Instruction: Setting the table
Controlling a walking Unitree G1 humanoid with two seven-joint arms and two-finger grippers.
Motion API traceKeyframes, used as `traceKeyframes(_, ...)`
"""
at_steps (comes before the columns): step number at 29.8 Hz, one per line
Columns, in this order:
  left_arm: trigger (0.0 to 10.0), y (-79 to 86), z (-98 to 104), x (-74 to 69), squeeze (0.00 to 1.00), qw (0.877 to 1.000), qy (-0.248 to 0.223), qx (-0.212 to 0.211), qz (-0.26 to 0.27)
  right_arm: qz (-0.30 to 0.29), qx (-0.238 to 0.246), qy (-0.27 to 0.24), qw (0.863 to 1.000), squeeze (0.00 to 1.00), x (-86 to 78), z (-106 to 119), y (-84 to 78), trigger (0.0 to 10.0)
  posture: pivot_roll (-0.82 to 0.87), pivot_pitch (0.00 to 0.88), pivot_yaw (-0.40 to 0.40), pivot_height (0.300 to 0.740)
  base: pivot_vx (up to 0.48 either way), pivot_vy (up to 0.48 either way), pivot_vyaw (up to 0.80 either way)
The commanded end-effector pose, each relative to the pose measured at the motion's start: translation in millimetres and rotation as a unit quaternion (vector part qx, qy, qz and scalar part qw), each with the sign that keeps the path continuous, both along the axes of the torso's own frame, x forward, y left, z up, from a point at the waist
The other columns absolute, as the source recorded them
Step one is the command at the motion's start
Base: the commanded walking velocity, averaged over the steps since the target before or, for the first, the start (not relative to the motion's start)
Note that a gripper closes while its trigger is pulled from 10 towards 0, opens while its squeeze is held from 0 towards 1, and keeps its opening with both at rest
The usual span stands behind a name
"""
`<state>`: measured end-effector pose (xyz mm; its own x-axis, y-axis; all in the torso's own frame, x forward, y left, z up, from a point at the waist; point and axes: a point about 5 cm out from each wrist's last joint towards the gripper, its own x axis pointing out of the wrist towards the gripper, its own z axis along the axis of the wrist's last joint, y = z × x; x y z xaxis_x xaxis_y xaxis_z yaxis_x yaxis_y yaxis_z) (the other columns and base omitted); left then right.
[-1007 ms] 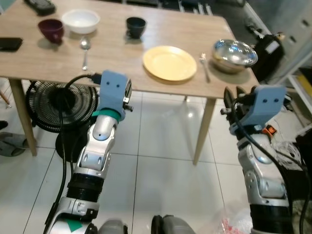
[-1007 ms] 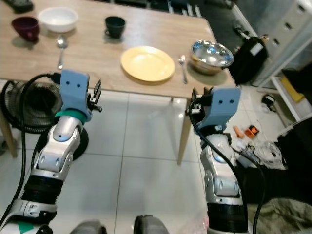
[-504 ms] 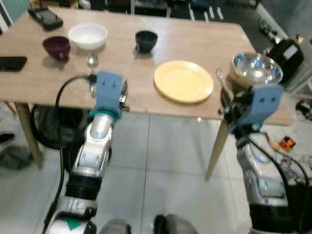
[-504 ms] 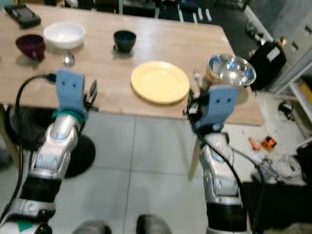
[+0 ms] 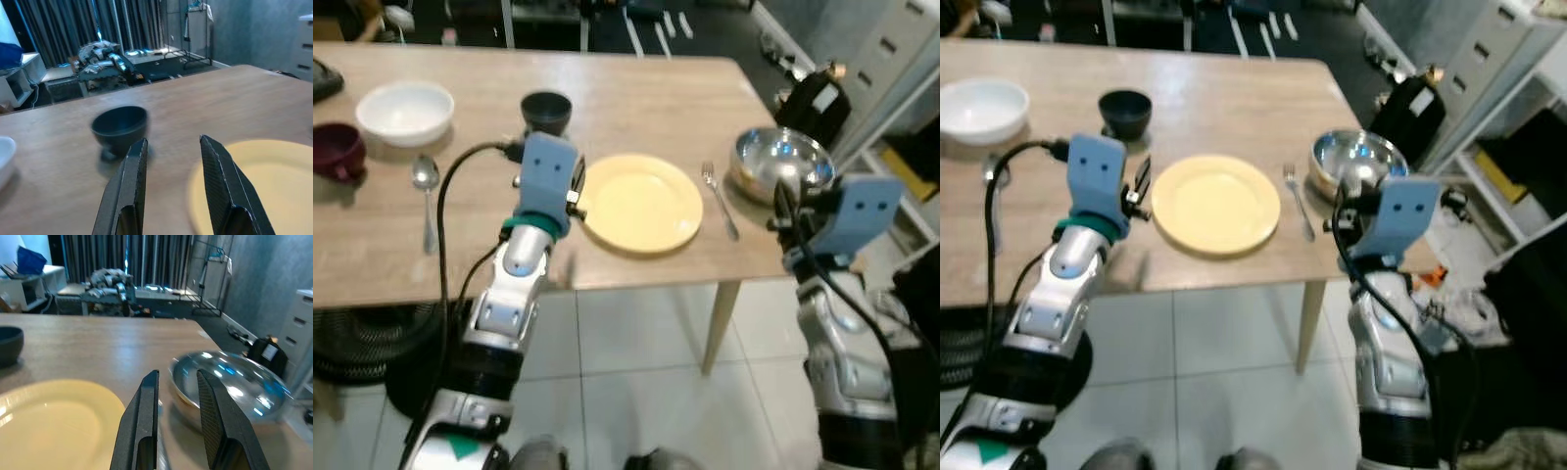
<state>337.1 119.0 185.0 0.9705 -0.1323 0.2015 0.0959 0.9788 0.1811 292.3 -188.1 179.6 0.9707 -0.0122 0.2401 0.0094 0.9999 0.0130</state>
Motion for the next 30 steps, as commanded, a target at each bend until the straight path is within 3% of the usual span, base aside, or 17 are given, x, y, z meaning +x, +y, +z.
traceKeyframes(1,10.0,1.4,-4.0,0.0,0.0,1.0,0.01,0.0,0.004,0.003,-0.001,0.002,1.0,0.0,-0.2,-0.8,1.0,10.0,0.07,0.0,-0.008,0.74,0.412,0.0,0.0)
traceKeyframes(11,10.0,-0.5,-5.1,-0.9,0.0,1.0,0.009,0.006,0.004,0.012,0.001,-0.002,1.0,0.0,0.0,0.5,4.2,10.0,0.07,0.0,-0.008,0.74,0.382,0.0,0.0)
traceKeyframes(30,10.0,-3.0,-7.7,-4.8,0.0,1.0,0.014,0.008,-0.002,0.017,0.002,-0.002,1.0,0.0,0.6,-0.2,6.7,10.0,0.07,0.0,-0.003,0.74,0.0,0.0,0.0)
